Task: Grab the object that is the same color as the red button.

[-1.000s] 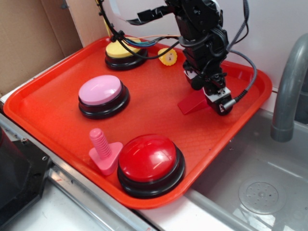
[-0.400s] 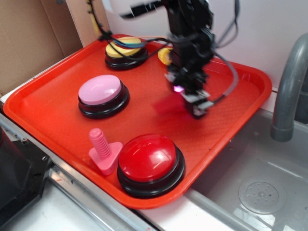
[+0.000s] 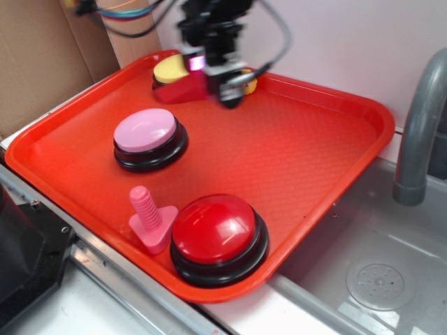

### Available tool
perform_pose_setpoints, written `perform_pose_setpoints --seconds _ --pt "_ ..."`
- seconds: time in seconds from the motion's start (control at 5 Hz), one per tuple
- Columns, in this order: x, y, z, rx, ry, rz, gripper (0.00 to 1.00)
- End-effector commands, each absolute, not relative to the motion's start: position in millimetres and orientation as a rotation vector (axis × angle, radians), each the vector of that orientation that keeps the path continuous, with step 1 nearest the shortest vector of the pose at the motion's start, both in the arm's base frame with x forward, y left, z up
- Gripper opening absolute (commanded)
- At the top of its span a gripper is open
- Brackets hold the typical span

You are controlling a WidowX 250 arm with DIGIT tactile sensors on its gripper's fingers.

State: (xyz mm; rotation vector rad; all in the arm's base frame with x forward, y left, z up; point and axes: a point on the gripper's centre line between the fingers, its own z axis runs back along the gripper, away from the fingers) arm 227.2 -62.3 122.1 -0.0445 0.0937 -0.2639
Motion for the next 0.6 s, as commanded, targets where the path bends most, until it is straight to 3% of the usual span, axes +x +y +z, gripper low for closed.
perform_pose_setpoints --seconds 0.0,0.2,0.4 --pt "191.2 -25.3 124.7 0.007 0.129 -0.159 0.00" --pt "182.4 -16.7 118.6 -0.019 0.168 -0.149 0.00" --pt "188.2 -18.8 119.9 -0.022 0.199 -0.245 0.00"
